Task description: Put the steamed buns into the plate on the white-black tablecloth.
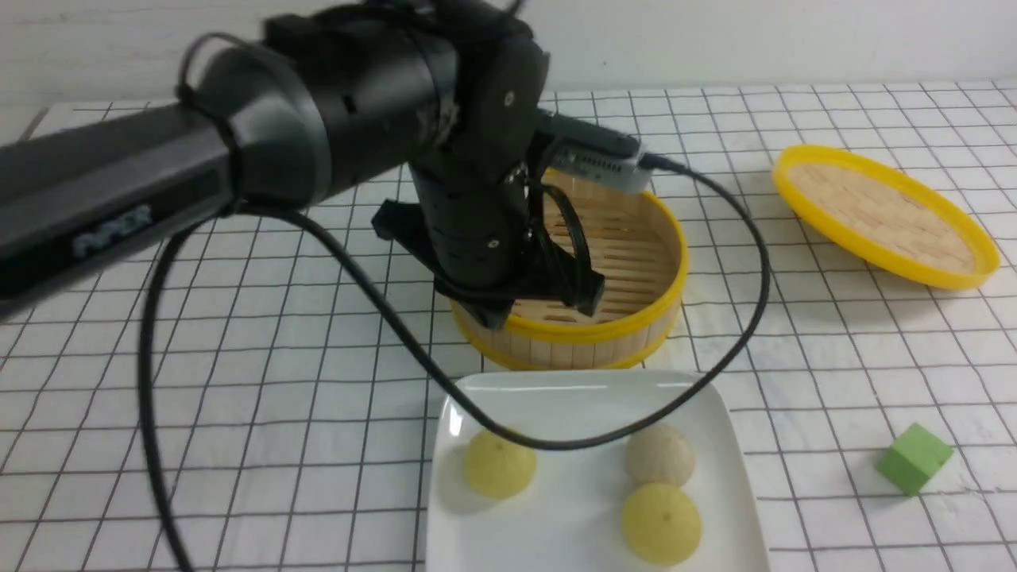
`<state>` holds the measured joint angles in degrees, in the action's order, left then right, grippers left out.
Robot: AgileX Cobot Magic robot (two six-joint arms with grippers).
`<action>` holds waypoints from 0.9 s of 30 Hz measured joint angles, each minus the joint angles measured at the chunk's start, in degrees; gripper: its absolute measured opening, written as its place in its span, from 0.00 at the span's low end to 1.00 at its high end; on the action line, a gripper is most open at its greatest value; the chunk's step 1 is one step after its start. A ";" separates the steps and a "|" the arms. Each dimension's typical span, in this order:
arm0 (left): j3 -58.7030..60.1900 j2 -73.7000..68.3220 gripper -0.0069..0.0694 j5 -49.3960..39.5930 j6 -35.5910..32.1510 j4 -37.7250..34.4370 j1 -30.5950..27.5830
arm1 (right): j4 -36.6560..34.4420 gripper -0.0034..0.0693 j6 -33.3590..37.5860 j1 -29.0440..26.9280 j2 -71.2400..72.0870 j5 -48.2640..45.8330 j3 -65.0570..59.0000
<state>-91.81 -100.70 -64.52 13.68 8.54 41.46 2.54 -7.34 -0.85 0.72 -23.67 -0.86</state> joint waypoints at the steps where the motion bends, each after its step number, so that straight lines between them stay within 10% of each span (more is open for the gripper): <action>1: 0.00 1.73 0.09 -0.68 -0.76 0.12 0.00 | 0.14 0.07 0.00 -0.06 0.00 0.24 -0.05; 16: 23.16 37.73 0.09 3.13 3.02 5.09 0.00 | 0.30 0.09 -0.05 -0.06 0.00 0.45 -0.12; 27: 68.37 71.95 0.11 64.52 11.49 3.16 0.00 | 0.31 0.12 -0.05 -0.06 0.00 0.45 -0.12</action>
<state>-23.44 -28.76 0.00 25.18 11.70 41.46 2.85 -7.39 -0.91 0.72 -23.22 -0.98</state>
